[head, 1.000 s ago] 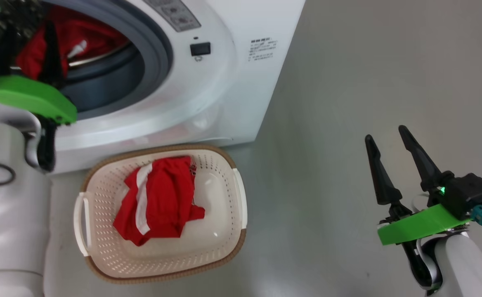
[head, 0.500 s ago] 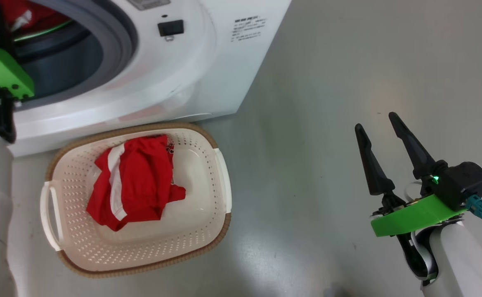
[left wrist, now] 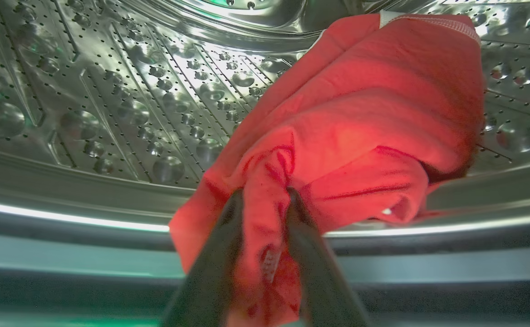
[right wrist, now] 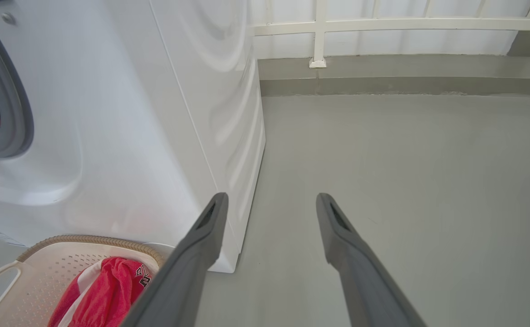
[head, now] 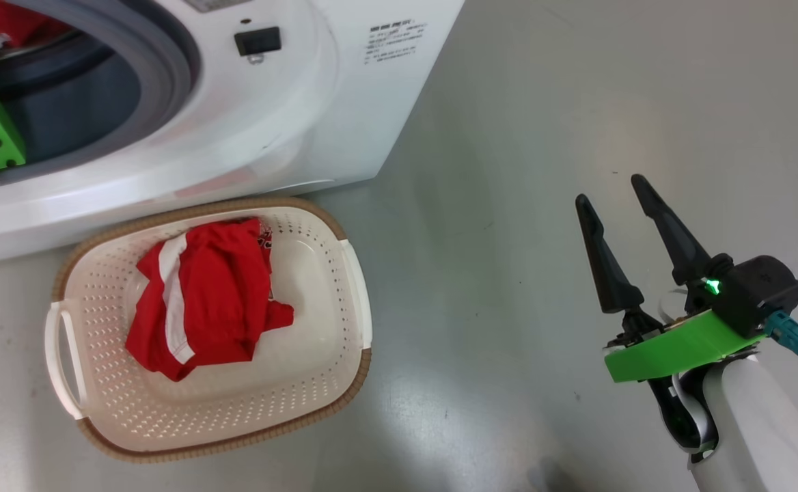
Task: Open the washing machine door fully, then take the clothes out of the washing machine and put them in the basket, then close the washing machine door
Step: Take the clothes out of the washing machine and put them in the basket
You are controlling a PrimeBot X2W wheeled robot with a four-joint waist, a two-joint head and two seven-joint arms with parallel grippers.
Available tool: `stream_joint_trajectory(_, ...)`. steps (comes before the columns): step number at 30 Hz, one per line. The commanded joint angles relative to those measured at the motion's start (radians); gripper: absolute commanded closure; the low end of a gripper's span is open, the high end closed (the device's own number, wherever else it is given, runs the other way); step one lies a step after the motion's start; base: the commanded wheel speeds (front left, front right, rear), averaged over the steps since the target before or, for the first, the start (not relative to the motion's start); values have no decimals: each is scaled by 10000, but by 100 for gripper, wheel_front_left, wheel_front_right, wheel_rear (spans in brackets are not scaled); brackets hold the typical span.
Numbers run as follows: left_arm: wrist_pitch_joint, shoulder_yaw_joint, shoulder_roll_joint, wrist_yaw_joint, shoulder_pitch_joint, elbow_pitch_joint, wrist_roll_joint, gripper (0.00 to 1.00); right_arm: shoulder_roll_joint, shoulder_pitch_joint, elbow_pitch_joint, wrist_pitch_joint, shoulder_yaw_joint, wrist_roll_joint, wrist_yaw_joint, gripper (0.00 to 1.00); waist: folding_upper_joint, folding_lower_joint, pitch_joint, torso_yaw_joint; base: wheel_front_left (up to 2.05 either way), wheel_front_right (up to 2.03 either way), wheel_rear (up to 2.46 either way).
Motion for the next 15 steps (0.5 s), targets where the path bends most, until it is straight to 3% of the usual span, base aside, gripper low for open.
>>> stream_joint_trajectory(1, -62, -3, 478, 90, -91, -136, 93, 100, -38, 16, -171, -63, 144, 66, 65, 0, 0, 0, -32, 46, 0, 0, 0)
stream_joint_trajectory(8, -1026, -2, 307, 88, 120, -272, -44, 100, -33, -10, -102, -63, 58, 91, 65, 0, 0, 0, -328, 192, 0, 0, 0)
stream_joint_trajectory(15, -1963, 238, 91, -179, 752, -451, -463, 100, -20, 84, -27, -63, 40, 85, 65, 0, 0, 0, -919, 401, 0, 0, 0)
